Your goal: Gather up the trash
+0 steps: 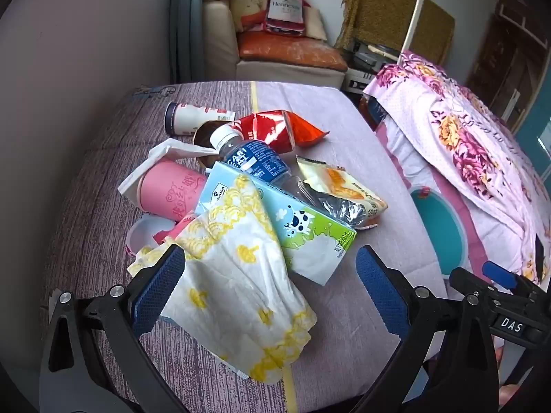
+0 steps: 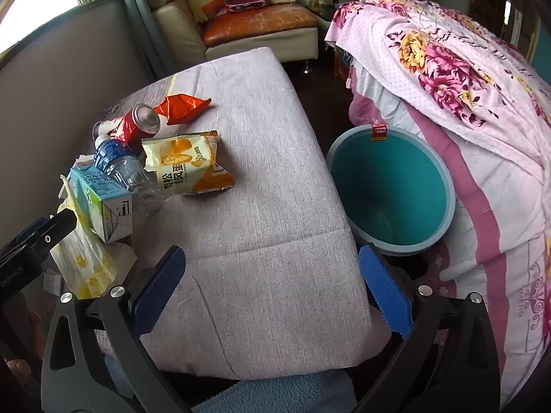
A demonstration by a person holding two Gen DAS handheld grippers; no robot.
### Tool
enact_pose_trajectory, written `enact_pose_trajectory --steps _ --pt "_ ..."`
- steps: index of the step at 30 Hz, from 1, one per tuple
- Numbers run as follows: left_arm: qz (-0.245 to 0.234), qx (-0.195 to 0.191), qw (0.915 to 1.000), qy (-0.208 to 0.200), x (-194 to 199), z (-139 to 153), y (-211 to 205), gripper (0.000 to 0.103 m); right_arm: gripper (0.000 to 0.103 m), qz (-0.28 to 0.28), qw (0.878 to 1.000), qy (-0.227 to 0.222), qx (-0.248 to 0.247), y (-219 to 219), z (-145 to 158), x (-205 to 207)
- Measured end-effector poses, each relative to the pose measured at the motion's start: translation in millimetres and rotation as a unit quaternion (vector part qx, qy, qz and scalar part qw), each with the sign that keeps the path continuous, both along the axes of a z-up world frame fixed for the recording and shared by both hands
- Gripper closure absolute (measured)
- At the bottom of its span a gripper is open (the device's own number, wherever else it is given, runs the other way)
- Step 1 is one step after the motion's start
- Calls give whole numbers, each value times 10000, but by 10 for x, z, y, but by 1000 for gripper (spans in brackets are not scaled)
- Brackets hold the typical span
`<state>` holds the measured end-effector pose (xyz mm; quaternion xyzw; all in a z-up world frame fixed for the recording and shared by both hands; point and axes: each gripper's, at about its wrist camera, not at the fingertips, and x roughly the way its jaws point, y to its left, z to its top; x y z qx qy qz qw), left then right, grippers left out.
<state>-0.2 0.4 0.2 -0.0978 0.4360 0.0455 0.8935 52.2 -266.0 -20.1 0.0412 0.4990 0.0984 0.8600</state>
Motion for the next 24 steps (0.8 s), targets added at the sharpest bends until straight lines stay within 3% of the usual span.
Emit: enact_pose_trajectory --steps 24 --pt "50 67 10000 27 -108 92 91 4 6 27 10000 -5 91 21 95 -14"
